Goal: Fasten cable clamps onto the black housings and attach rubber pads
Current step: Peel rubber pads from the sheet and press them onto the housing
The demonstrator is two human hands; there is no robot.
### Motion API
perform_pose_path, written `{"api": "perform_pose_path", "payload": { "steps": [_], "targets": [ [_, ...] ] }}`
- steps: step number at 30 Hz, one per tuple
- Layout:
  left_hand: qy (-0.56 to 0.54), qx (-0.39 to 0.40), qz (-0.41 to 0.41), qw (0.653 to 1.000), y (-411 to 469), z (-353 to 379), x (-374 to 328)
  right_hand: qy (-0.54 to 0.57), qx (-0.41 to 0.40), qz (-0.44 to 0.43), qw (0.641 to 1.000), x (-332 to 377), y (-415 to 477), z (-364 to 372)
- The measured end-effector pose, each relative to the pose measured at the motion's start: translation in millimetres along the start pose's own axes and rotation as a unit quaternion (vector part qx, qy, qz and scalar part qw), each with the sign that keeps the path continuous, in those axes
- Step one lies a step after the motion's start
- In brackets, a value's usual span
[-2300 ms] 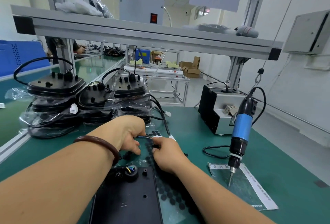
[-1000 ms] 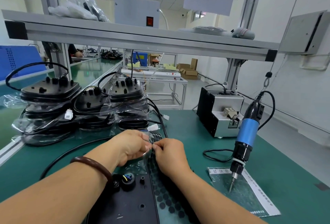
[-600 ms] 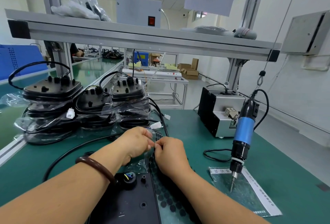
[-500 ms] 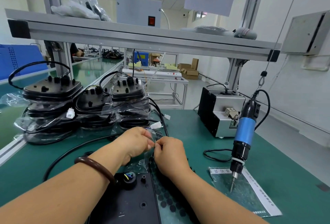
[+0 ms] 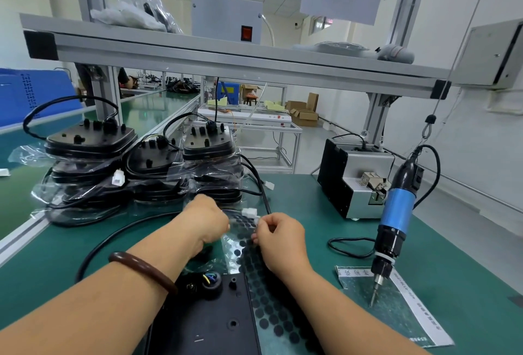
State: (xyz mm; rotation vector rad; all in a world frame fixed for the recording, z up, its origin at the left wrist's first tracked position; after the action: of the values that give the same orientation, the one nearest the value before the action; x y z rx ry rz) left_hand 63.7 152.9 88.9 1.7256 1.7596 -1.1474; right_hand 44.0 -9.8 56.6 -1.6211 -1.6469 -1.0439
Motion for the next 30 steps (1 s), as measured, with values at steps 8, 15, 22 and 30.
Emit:
{"api": "perform_pose_path", "payload": {
  "steps": [8, 15, 22, 30],
  "targets": [
    [0.002, 0.041, 0.1, 0.994, -23.9, 26.2, -27.4, -0.014, -0.018, -0.027, 0.999, 7.6, -0.7, 1.0],
    [-0.007, 0.058, 0.094, 0.994, -15.5, 30.4, -22.9, -0.018, -0.023, -0.059, 0.998, 13.2, -2.9, 0.8],
    [-0.116, 0.047, 0.121, 0.985, -2.2, 17.9, -9.5, -0.013, 0.047, -0.11, 0.993, 21.5, -6.4, 9.6],
    [-0.408, 0.154, 0.128, 0.891, -4.0, 7.8, 8.8, 0.336, 0.119, -0.048, 0.933, 18.7, -3.8, 12.1]
  ]
}}
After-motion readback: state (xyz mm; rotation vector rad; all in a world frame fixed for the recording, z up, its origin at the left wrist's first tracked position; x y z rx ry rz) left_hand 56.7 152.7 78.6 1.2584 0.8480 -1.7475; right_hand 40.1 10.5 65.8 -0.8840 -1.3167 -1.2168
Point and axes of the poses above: each hand's wrist, its own y-axis towards the middle knuckle, its own z-axis out of the palm, x = y × z, the point moved 7 cm from there along y, towards the middle knuckle, and after that the axes turned 14 degrees about x, right-handed, at the moved point
